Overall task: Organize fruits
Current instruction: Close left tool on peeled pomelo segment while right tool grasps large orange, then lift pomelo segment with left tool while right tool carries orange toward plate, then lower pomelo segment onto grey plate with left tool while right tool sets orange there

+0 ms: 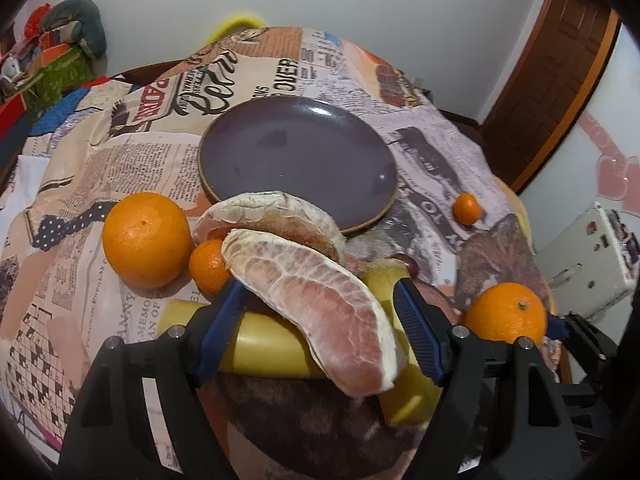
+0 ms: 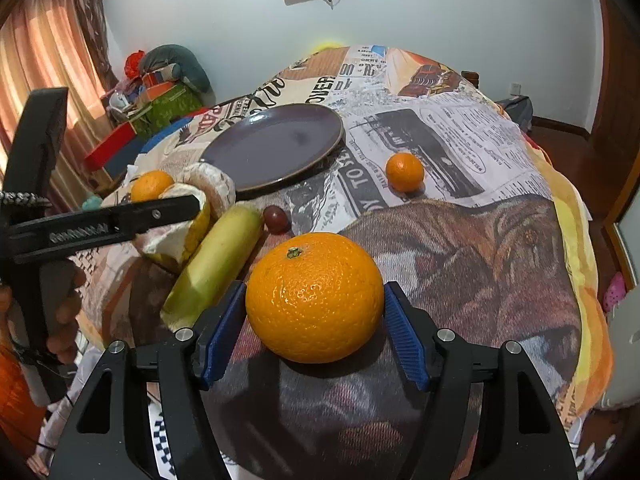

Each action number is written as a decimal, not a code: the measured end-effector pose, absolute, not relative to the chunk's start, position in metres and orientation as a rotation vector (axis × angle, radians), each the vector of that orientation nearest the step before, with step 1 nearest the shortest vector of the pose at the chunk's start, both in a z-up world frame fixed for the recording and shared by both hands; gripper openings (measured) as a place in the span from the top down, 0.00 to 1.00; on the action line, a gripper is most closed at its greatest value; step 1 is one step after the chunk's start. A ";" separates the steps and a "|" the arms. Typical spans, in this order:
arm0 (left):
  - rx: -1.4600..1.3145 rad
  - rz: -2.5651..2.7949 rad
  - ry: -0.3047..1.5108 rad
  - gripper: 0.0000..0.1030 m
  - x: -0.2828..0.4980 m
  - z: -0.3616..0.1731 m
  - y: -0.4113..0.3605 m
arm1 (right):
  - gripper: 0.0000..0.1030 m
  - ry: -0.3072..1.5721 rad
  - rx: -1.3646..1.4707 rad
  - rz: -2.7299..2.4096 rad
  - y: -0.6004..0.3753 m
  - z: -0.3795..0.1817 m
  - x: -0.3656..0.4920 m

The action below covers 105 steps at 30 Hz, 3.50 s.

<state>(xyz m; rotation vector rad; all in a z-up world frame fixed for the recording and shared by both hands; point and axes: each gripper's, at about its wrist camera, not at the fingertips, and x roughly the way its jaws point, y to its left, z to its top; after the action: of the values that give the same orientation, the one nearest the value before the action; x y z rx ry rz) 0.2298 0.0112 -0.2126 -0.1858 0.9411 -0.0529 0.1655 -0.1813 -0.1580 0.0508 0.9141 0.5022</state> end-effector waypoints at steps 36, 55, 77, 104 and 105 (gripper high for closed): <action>-0.191 -0.133 0.874 0.74 0.199 -0.183 0.014 | 0.37 0.827 0.115 0.510 -0.187 -0.129 0.175; -0.171 -0.095 0.719 0.74 0.221 -0.143 0.041 | 0.37 0.671 0.083 0.526 -0.157 -0.088 0.213; -0.148 -0.059 0.727 0.74 0.315 -0.161 0.073 | 0.37 0.664 0.041 0.536 -0.105 -0.095 0.286; -0.055 -0.065 0.818 0.74 0.383 -0.192 0.071 | 0.37 0.903 -0.040 0.532 -0.070 -0.156 0.348; -0.058 -0.063 0.820 0.74 0.383 -0.193 0.072 | 0.37 0.908 -0.042 0.533 -0.069 -0.157 0.350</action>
<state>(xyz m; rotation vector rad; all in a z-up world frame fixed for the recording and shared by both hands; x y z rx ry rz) 0.3834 0.0724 -0.1926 -0.0583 0.8201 -0.0630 0.3497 -0.0694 -0.1572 -0.0424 0.9076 0.5330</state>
